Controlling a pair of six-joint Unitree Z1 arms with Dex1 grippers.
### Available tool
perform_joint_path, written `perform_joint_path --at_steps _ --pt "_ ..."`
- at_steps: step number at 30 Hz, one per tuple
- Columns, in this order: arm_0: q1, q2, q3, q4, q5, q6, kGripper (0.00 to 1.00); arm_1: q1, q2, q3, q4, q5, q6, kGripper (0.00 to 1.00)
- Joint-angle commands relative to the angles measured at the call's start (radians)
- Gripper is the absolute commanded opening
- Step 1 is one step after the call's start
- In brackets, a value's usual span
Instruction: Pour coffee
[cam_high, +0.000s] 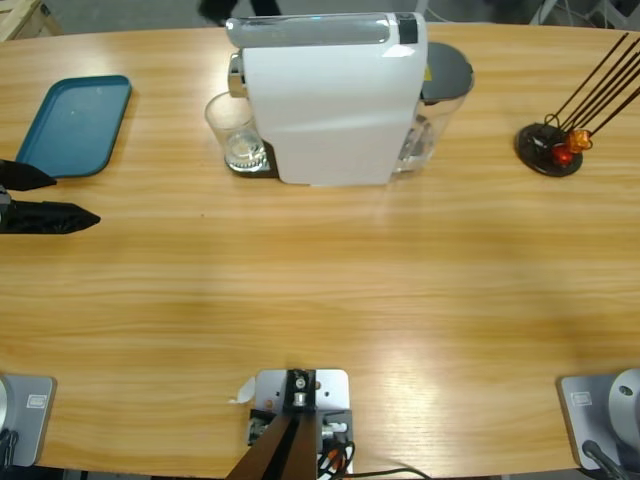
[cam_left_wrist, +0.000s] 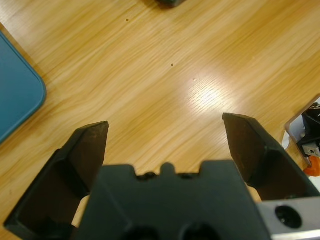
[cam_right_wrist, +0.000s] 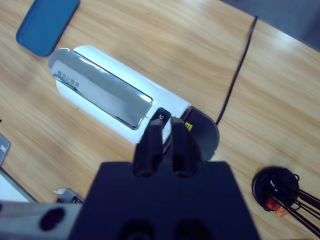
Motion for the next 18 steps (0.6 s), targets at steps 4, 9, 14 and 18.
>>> perform_joint_path --at_steps 4,9,14,18 --pt "-0.011 0.019 0.062 -0.06 0.012 -0.016 0.996 0.027 0.127 -0.014 0.024 0.004 -0.013 0.0" --pt "-0.011 0.038 0.067 -0.082 0.012 -0.019 0.996 0.034 0.143 -0.011 0.038 0.005 -0.013 0.0" --pt "-0.011 0.05 0.074 -0.098 0.012 -0.021 0.996 0.037 0.155 -0.01 0.041 0.002 -0.013 0.0" --pt "-0.011 0.056 0.075 -0.105 0.012 -0.024 0.996 0.037 0.164 -0.01 0.045 -0.005 -0.01 0.0"
